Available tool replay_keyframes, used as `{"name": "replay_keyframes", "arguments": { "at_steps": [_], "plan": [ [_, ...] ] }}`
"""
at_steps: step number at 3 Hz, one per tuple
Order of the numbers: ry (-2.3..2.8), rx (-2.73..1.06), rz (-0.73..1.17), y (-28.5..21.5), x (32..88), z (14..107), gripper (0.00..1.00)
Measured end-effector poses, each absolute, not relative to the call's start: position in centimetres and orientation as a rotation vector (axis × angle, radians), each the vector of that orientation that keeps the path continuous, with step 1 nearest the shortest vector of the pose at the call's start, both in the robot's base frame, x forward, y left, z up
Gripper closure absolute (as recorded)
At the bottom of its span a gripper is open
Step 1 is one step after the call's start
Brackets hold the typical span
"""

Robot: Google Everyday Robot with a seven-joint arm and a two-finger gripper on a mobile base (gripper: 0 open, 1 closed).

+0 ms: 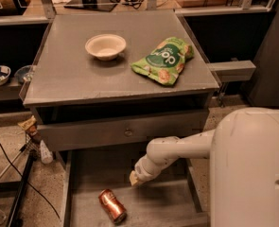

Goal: Pick coke can from middle drawer and place on counter

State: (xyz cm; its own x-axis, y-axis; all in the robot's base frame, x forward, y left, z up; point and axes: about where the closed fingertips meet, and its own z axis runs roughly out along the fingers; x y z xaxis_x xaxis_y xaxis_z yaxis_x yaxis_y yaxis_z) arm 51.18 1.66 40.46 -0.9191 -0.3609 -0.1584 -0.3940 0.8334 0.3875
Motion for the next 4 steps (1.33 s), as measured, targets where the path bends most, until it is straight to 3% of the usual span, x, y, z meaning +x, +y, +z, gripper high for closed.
{"name": "replay_keyframes", "arguments": {
  "at_steps": [1,3,4],
  "plan": [
    [2.932,-0.605,0.646,1.67,51.18,40.45,0.46],
    [2.932,-0.605,0.646,1.67,51.17,40.45,0.00],
    [2.932,-0.605,0.646,1.67,51.17,40.45,0.00]
  ]
}}
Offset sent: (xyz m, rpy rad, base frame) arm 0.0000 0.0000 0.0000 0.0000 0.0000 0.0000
